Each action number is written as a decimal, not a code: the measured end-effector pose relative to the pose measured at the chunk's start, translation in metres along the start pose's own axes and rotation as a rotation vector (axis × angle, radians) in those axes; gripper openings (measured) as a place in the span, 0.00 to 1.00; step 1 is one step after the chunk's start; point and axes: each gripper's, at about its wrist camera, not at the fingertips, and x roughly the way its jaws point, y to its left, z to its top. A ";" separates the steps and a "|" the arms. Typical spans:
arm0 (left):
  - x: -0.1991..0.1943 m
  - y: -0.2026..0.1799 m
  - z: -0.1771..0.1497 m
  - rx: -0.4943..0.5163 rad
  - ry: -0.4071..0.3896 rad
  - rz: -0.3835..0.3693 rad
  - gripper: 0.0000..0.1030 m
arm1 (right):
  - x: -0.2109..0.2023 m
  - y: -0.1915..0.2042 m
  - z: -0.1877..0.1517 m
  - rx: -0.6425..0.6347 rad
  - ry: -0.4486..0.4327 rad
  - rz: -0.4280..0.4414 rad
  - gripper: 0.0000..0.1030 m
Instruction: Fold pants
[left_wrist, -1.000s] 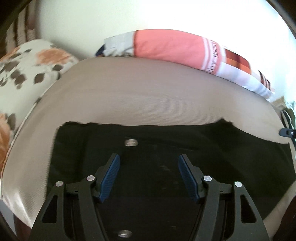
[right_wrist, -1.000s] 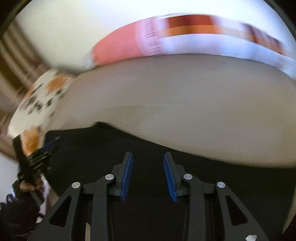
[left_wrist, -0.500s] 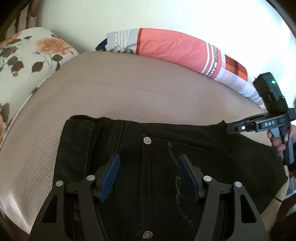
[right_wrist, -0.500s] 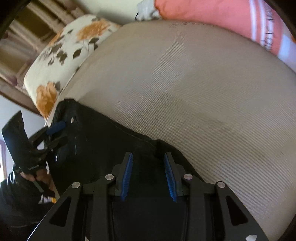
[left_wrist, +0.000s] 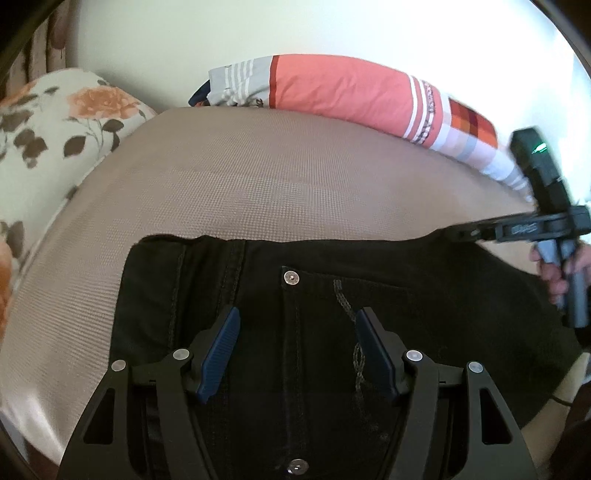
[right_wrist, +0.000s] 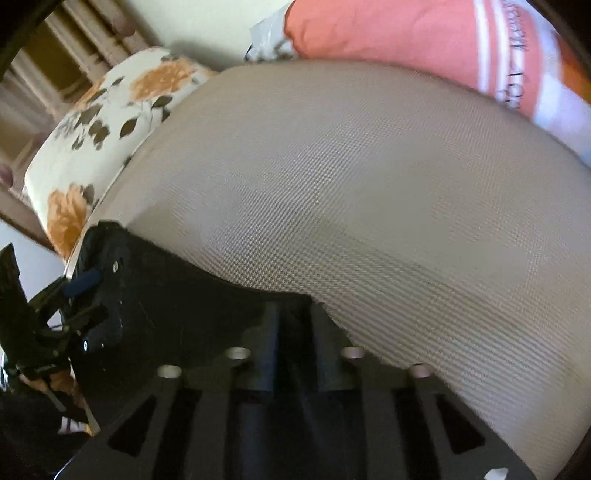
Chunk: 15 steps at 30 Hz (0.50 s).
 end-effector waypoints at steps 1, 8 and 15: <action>-0.001 -0.007 0.002 0.017 0.003 0.021 0.64 | -0.012 -0.003 -0.004 0.017 -0.034 -0.009 0.30; -0.003 -0.082 0.030 0.162 -0.044 -0.124 0.64 | -0.072 -0.039 -0.057 0.135 -0.106 -0.144 0.30; 0.045 -0.164 0.048 0.285 0.030 -0.248 0.64 | -0.079 -0.071 -0.107 0.215 -0.062 -0.287 0.30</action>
